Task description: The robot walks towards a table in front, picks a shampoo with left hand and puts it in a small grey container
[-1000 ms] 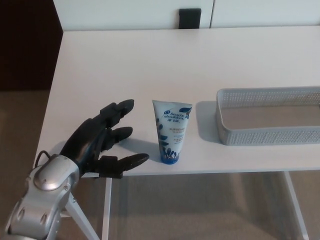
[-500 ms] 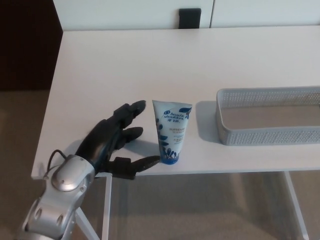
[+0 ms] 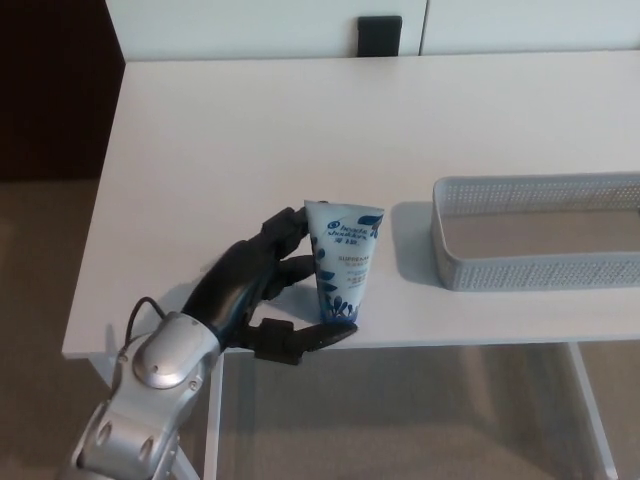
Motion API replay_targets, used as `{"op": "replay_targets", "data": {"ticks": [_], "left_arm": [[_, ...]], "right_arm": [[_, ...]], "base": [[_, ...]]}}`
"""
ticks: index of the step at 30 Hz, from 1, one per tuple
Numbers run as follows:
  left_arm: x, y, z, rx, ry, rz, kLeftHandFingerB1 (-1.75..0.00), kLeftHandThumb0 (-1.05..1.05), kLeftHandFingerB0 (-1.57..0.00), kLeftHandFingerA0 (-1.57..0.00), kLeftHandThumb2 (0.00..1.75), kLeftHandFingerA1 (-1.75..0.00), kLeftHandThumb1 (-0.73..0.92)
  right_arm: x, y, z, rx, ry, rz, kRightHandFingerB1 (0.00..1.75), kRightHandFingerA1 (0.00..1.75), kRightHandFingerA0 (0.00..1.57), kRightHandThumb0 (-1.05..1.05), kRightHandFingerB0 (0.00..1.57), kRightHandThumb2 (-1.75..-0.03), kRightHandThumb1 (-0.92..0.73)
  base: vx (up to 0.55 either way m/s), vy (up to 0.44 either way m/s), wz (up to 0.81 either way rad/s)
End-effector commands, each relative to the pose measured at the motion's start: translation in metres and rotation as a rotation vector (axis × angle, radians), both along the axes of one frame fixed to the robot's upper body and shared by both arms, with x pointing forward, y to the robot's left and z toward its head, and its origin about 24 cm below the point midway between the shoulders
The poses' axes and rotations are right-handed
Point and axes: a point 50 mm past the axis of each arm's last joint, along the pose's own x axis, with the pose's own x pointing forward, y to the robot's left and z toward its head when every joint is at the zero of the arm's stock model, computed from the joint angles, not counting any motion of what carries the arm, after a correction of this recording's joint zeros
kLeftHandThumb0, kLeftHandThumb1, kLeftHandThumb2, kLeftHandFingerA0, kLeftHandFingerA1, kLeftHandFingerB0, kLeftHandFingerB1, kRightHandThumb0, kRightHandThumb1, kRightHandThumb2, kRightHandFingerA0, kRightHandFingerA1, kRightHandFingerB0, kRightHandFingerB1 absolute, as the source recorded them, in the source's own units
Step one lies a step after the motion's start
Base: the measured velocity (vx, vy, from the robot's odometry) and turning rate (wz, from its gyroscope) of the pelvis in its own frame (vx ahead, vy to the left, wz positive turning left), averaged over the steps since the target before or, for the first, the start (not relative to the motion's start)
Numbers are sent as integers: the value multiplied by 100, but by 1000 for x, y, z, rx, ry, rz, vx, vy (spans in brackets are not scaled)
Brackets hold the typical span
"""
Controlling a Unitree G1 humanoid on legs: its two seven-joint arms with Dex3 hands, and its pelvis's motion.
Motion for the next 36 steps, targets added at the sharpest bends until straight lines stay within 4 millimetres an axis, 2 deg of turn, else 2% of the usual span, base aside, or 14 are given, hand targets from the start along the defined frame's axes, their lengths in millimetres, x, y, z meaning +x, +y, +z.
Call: {"op": "replay_targets", "data": {"ticks": [1, 2, 7, 8, 11, 12, 13, 15, 16, 19, 20, 24, 25, 36], "left_arm": [[-3, -9, 0, 2, 4, -16, -18, -46, -4, -15, 67, -43, 35], [-3, -13, 0, -4, 8, -17, -24, -46, -1, -26, 54, -35, 45], [-3, -17, 0, -32, 26, -14, -20, -45, -2, -25, 56, -36, 46], [0, -24, -1, -86, 68, 27, -14, -52, 0, -28, 71, -48, 37], [2, -27, -1, -110, 89, 45, -14, -52, 0, -28, 71, -48, 37], [12, -33, -4, -220, 173, 170, -30, -23, -26, -102, 62, -63, 75], [18, -37, -6, -275, 223, 233, -35, -19, -46, -115, 62, -73, 82], [21, -38, -5, -291, 238, 260, -35, -19, -46, -115, 62, -73, 82], [27, -42, -3, -317, 252, 313, -66, -5, -87, -102, 69, -129, 82], [31, -45, -1, -330, 262, 343, -66, -5, -87, -102, 69, -129, 82], [32, -45, 1, -333, 253, 345, -112, -5, -74, -87, 69, -157, 83], [32, -42, 3, -359, 236, 356, -120, -5, -70, -87, 68, -159, 84], [30, -38, 2, -352, 220, 352, -127, -4, -67, -86, 66, -161, 88], [30, -30, 16, -328, 153, 335, -117, -6, -67, -93, 69, -151, 85]], "right_arm": [[1, -1, 1, -1, -5, 4, 41, 48, 71, -42, 54, -62, -73], [0, -1, 1, 2, -5, -1, 41, 48, 71, -40, 55, -61, -72], [-1, -1, 0, 1, -3, -3, 40, 47, 70, -41, 53, -62, -73], [-1, 0, -1, 4, 0, -13, 40, 47, 70, -39, 52, -62, -72], [-2, 1, -1, 6, 2, -17, 40, 47, 70, -39, 52, -62, -72], [-2, 5, -3, 21, 5, -20, 40, 47, 70, -39, 53, -60, -72], [-1, 8, -3, 29, 5, -20, 40, 47, 70, -38, 53, -61, -72], [0, 9, -3, 31, 1, -18, 40, 47, 70, -38, 53, -61, -72], [2, 9, -3, 37, -12, -23, 40, 47, 72, -38, 54, -61, -72], [4, 9, -2, 40, -19, -24, 40, 47, 72, -38, 54, -61, -72], [6, 10, -2, 39, -25, -17, 40, 47, 71, -39, 54, -62, -73], [14, 11, 1, 32, -41, 18, 41, 48, 72, -40, 54, -62, -74], [14, 11, 1, 40, -44, 12, 40, 47, 71, -40, 53, -62, -74], [15, 9, 2, 34, -42, 18, 41, 48, 71, -39, 54, -62, -73]], "base": [[0, 0, 0], [0, 0, 0], [0, 0, 0], [0, 0, 0], [0, 0, 0], [0, 0, 0], [0, 0, 0], [0, 0, 0], [0, 0, 0], [0, 0, 0], [0, 0, 0], [0, 0, 0], [0, 0, 0], [0, 0, 0]]}}
